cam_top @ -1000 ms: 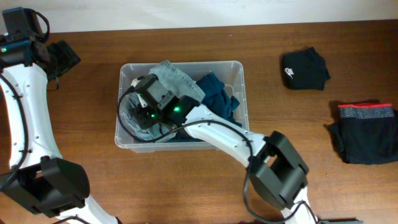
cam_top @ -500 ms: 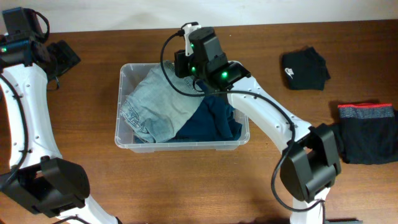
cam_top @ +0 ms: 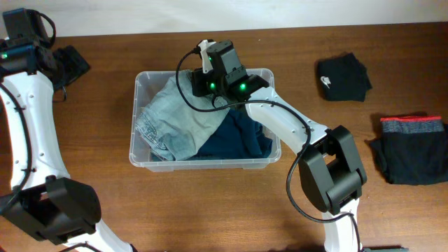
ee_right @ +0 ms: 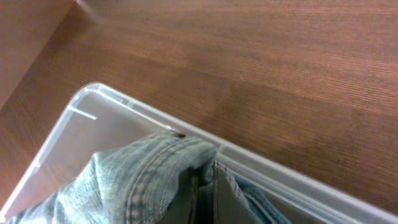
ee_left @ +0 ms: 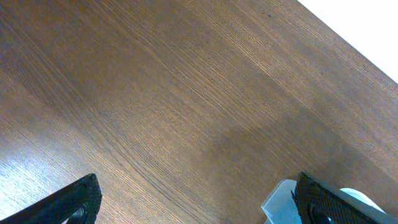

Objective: Pack container

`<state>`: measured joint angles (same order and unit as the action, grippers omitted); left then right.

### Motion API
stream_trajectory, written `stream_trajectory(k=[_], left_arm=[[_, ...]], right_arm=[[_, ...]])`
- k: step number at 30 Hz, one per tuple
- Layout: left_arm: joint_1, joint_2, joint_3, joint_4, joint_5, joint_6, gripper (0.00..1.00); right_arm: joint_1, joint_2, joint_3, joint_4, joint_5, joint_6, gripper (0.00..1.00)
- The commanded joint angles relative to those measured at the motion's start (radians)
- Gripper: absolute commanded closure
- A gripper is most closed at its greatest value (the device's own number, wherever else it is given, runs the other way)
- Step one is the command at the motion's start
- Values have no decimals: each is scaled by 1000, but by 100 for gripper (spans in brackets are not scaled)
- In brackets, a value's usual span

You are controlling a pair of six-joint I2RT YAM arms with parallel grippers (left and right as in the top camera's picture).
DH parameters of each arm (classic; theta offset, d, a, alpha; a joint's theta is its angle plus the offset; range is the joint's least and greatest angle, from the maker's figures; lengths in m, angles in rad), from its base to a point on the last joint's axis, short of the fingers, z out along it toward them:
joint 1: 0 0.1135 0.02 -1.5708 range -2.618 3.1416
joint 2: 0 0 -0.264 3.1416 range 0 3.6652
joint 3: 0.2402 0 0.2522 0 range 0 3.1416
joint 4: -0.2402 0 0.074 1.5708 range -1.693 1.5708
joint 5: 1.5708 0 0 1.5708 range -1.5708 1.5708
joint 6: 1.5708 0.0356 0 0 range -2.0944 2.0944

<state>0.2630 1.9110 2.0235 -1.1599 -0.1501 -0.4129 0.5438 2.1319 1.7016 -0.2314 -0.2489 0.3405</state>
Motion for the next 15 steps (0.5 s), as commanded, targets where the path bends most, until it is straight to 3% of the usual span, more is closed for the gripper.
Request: stream_trajectory(k=[1, 8, 15], left_arm=[[0, 4, 6, -1, -5, -13, 1], [0, 4, 6, -1, -4, -13, 1], [0, 4, 6, -1, -4, -13, 1]], right_arm=[[6, 52, -5, -46, -2, 8, 96], [6, 40, -5, -91, 3, 5, 96], [6, -109, -5, -106, 135, 4, 96]])
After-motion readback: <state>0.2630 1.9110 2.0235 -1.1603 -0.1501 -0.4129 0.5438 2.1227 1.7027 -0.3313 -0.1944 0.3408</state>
